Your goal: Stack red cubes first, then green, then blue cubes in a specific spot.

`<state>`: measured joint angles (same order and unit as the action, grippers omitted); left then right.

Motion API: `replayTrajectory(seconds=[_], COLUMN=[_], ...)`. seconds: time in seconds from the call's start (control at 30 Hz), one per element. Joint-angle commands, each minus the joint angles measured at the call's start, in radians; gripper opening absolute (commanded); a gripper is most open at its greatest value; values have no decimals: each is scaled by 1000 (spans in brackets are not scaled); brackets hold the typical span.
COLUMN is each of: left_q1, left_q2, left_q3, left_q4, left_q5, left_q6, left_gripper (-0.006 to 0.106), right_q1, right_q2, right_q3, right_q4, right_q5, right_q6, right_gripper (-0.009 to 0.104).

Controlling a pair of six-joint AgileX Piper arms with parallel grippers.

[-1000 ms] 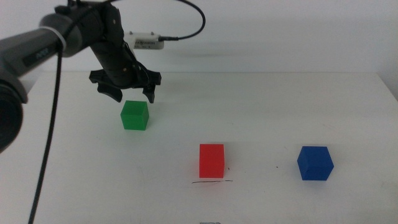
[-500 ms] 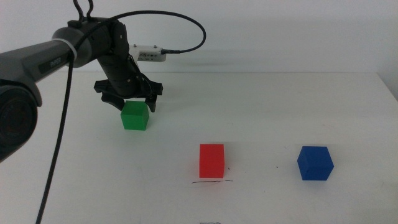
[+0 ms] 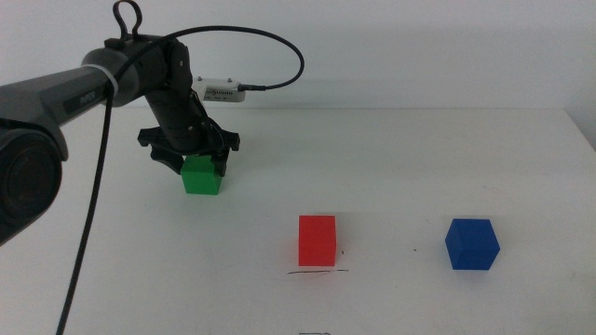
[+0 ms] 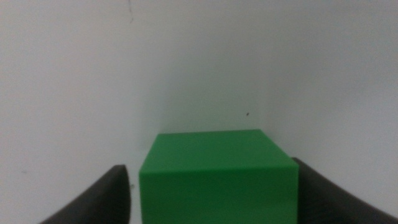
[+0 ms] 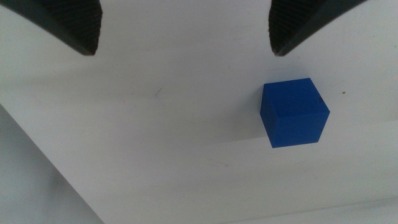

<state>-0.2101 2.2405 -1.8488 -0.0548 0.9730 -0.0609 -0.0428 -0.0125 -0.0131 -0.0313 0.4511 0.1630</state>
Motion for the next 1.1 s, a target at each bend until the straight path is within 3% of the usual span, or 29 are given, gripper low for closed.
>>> replayTrajectory(seconds=[0.0, 0.2, 0.23, 0.37, 0.53, 0.83, 1.07], left_q1=[2, 2, 2, 2, -20, -122, -287], left_q2=[-65, -65, -70, -108, -211, -526, -588], left_q3=[-32, -32, -32, -32, -8, 354, 386], left_q4=[-7, -14, -30, -59, -43, -4, 121], left_q5=[-14, -10, 10, 49, 122, -5, 35], left_q6=[-18, -26, -26, -26, -50, -237, -454], left_gripper=[68, 34, 22, 5, -1, -1, -1], right_q1=[2, 2, 2, 2, 2, 2, 2], right_q2=[-15, -15, -15, -15, -15, -15, -15], right_q3=[-28, -28, -28, -28, -28, -28, -28], right_q4=[-15, -15, -15, -15, -15, -15, -15], right_q5=[-78, -78, -78, -78, -78, -78, -78], right_q6=[-5, -5, -5, -5, -5, -5, -5], right_gripper=[78, 78, 78, 78, 78, 78, 78])
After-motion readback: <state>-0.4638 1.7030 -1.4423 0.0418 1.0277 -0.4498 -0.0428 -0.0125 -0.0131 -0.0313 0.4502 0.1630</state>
